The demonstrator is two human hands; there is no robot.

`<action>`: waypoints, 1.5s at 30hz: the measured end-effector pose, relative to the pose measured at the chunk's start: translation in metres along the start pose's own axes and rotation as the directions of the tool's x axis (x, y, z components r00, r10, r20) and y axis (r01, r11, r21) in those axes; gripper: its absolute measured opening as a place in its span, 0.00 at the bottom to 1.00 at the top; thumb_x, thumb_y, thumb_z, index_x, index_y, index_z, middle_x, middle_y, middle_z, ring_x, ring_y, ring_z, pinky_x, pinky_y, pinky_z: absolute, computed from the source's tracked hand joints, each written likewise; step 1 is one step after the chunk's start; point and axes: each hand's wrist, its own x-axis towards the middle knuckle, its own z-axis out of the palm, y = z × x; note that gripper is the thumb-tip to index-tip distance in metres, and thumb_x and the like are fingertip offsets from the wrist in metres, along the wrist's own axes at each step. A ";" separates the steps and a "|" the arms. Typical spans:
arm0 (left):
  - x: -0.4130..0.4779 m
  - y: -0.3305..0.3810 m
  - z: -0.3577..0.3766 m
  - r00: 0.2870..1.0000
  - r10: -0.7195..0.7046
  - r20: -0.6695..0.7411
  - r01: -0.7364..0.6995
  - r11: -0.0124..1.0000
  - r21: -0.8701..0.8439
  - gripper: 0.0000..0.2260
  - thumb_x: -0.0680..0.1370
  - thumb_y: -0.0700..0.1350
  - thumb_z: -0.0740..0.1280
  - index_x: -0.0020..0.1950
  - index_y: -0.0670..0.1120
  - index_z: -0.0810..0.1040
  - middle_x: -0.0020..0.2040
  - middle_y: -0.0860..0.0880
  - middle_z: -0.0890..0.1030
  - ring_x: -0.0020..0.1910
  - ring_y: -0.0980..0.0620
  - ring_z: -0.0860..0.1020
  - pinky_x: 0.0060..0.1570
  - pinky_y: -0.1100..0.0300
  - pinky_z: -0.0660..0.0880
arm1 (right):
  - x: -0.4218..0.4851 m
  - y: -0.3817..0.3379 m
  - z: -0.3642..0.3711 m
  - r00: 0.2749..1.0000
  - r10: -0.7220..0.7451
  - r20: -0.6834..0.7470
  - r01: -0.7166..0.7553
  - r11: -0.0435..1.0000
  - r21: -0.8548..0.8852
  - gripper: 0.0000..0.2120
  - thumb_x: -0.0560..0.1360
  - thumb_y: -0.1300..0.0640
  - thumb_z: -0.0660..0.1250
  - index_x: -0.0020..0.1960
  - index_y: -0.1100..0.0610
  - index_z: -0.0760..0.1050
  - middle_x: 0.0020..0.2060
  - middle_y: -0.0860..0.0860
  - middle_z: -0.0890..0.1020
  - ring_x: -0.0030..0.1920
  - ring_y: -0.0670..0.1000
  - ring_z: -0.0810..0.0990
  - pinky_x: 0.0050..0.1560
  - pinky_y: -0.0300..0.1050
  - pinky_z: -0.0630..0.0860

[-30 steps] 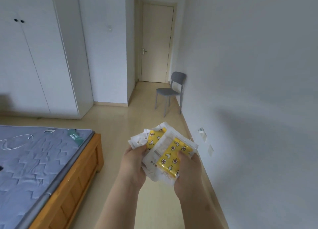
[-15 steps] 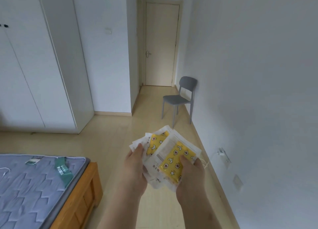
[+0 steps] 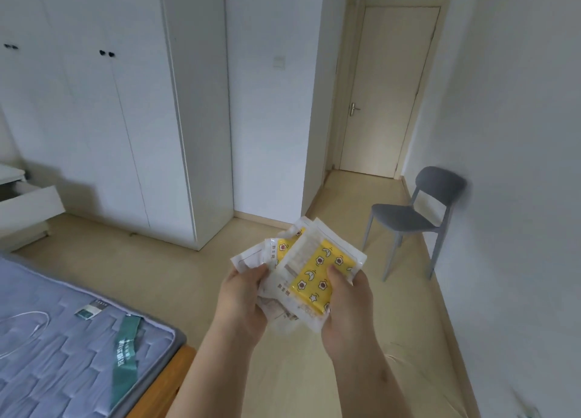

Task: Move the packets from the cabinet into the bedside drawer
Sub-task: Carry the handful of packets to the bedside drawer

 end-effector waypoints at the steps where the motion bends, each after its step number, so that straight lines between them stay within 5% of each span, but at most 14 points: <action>1: 0.017 0.005 -0.001 0.999 0.012 -0.031 -0.012 1.000 -0.014 0.12 0.79 0.32 0.57 0.53 0.42 0.78 0.46 0.40 0.84 0.40 0.43 0.83 0.37 0.49 0.80 | 0.020 0.003 0.009 1.000 0.013 0.017 -0.013 1.000 -0.016 0.08 0.78 0.61 0.63 0.53 0.51 0.75 0.46 0.54 0.82 0.44 0.56 0.82 0.48 0.58 0.80; 7: 0.123 0.046 -0.016 0.988 0.130 -0.085 -0.134 0.990 -0.042 0.12 0.77 0.30 0.59 0.52 0.41 0.79 0.45 0.40 0.84 0.38 0.43 0.83 0.38 0.49 0.80 | 0.128 0.027 0.080 0.994 0.072 0.082 -0.063 0.992 -0.108 0.09 0.77 0.60 0.64 0.57 0.54 0.75 0.46 0.55 0.82 0.46 0.58 0.82 0.51 0.63 0.78; 12: 0.230 0.087 -0.035 0.986 0.147 -0.081 -0.153 0.985 -0.073 0.14 0.79 0.35 0.57 0.63 0.40 0.75 0.58 0.36 0.80 0.56 0.37 0.78 0.50 0.46 0.76 | 0.211 0.041 0.151 0.989 0.091 0.112 -0.081 0.992 -0.095 0.10 0.78 0.61 0.62 0.59 0.55 0.73 0.45 0.55 0.81 0.43 0.57 0.82 0.45 0.55 0.80; 17: 0.330 0.149 -0.044 0.984 0.175 -0.012 -0.175 0.972 -0.156 0.14 0.78 0.39 0.60 0.63 0.40 0.75 0.59 0.39 0.80 0.54 0.41 0.80 0.48 0.48 0.79 | 0.285 0.046 0.238 0.988 0.057 0.140 -0.045 0.995 -0.085 0.10 0.79 0.60 0.62 0.59 0.53 0.71 0.47 0.54 0.81 0.44 0.56 0.81 0.46 0.54 0.80; 21: 0.386 0.186 -0.055 0.975 0.221 -0.006 -0.220 0.969 -0.113 0.11 0.76 0.36 0.63 0.56 0.38 0.78 0.52 0.39 0.82 0.46 0.44 0.83 0.44 0.51 0.80 | 0.333 0.061 0.297 0.976 0.128 0.175 -0.119 0.991 -0.063 0.07 0.79 0.60 0.61 0.57 0.53 0.71 0.48 0.55 0.80 0.46 0.57 0.81 0.51 0.61 0.78; 27: 0.468 0.225 -0.083 0.950 0.277 -0.145 -0.291 0.953 -0.088 0.12 0.78 0.33 0.59 0.39 0.44 0.76 0.45 0.46 0.83 0.38 0.48 0.82 0.38 0.55 0.75 | 0.403 0.097 0.376 0.926 0.280 0.252 -0.262 0.960 -0.103 0.07 0.80 0.60 0.60 0.56 0.53 0.71 0.47 0.56 0.80 0.44 0.57 0.80 0.46 0.57 0.79; 31: 0.525 0.262 -0.097 0.937 0.333 -0.107 -0.344 0.933 -0.107 0.11 0.78 0.39 0.59 0.47 0.43 0.82 0.43 0.43 0.84 0.38 0.47 0.83 0.34 0.55 0.80 | 0.459 0.119 0.444 0.887 0.344 0.308 -0.308 0.938 -0.161 0.06 0.80 0.60 0.60 0.56 0.54 0.70 0.46 0.56 0.79 0.42 0.56 0.80 0.40 0.52 0.79; 34: 0.580 0.289 -0.101 0.928 0.341 -0.147 -0.359 0.926 -0.119 0.16 0.79 0.43 0.57 0.44 0.43 0.84 0.42 0.42 0.84 0.38 0.46 0.84 0.34 0.54 0.81 | 0.507 0.127 0.496 0.870 0.360 0.338 -0.325 0.933 -0.156 0.06 0.80 0.61 0.60 0.56 0.54 0.69 0.45 0.55 0.79 0.42 0.54 0.79 0.34 0.48 0.77; 38: 0.653 0.326 -0.116 0.799 0.387 -0.460 -0.502 0.850 -0.157 0.11 0.81 0.45 0.58 0.59 0.45 0.75 0.52 0.42 0.82 0.48 0.44 0.82 0.45 0.49 0.79 | 0.569 0.141 0.560 0.843 0.395 0.366 -0.348 0.918 -0.189 0.06 0.80 0.62 0.60 0.56 0.55 0.69 0.46 0.55 0.79 0.40 0.55 0.79 0.32 0.46 0.76; 41: 0.677 0.358 -0.141 0.613 0.440 -0.656 -0.618 0.785 -0.051 0.06 0.81 0.47 0.60 0.54 0.51 0.75 0.53 0.46 0.81 0.51 0.47 0.80 0.52 0.49 0.76 | 0.594 0.175 0.602 0.780 0.485 0.395 -0.400 0.872 -0.282 0.09 0.79 0.64 0.58 0.58 0.58 0.69 0.47 0.57 0.79 0.40 0.57 0.80 0.29 0.47 0.78; 43: 0.687 0.375 -0.161 0.496 0.529 -0.688 -0.631 0.764 0.132 0.06 0.81 0.49 0.60 0.48 0.53 0.75 0.48 0.50 0.80 0.48 0.50 0.78 0.50 0.53 0.74 | 0.598 0.201 0.631 0.723 0.546 0.422 -0.427 0.835 -0.349 0.10 0.79 0.66 0.57 0.59 0.59 0.70 0.45 0.58 0.79 0.40 0.58 0.80 0.29 0.48 0.79; 45: 0.699 0.391 -0.183 0.477 0.652 -0.589 -0.585 0.736 0.341 0.08 0.81 0.47 0.59 0.47 0.51 0.78 0.47 0.51 0.81 0.47 0.52 0.79 0.50 0.57 0.74 | 0.597 0.226 0.667 0.665 0.590 0.458 -0.443 0.805 -0.393 0.11 0.79 0.66 0.56 0.60 0.61 0.70 0.47 0.59 0.80 0.40 0.58 0.80 0.30 0.47 0.79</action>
